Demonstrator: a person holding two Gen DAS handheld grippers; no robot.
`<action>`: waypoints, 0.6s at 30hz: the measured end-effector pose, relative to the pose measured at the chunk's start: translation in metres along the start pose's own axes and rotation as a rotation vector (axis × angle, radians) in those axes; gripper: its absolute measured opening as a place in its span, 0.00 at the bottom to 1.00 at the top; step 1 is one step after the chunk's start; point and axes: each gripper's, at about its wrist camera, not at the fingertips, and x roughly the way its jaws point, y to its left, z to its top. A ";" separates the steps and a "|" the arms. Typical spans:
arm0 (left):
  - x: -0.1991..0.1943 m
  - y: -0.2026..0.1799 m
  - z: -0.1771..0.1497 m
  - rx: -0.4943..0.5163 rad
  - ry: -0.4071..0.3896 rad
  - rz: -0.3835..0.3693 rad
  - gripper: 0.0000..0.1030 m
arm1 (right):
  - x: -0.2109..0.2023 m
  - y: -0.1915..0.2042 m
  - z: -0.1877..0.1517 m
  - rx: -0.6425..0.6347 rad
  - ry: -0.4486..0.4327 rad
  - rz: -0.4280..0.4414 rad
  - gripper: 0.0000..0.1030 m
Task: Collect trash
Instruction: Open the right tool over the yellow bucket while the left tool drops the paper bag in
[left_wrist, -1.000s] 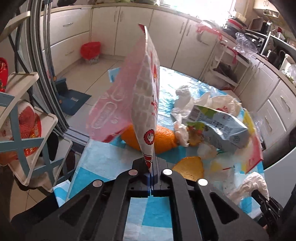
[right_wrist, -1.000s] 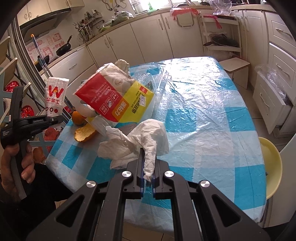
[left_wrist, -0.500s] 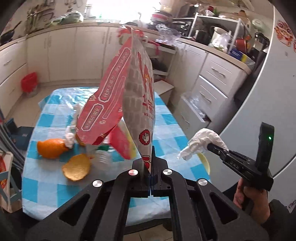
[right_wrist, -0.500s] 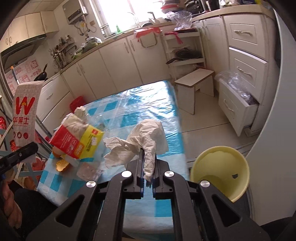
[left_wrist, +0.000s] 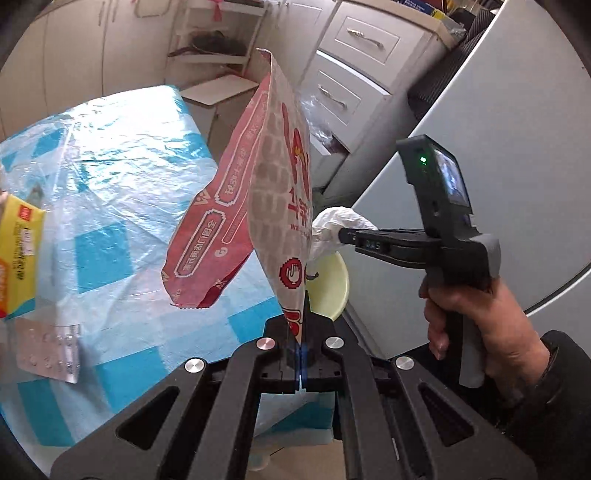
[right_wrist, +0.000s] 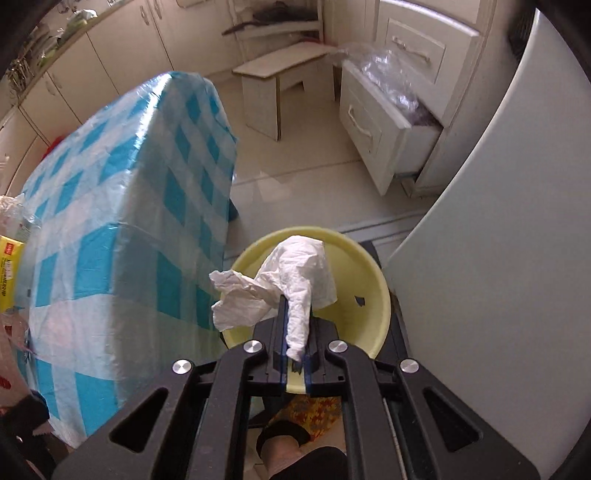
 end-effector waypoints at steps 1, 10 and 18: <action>0.012 -0.004 0.004 0.003 0.017 -0.004 0.00 | 0.008 -0.006 0.003 0.022 0.027 0.008 0.07; 0.074 -0.016 0.027 0.002 0.126 -0.020 0.00 | -0.011 -0.036 0.017 0.216 -0.079 0.098 0.45; 0.132 -0.026 0.044 -0.006 0.224 0.012 0.01 | -0.076 -0.047 0.024 0.297 -0.421 0.158 0.63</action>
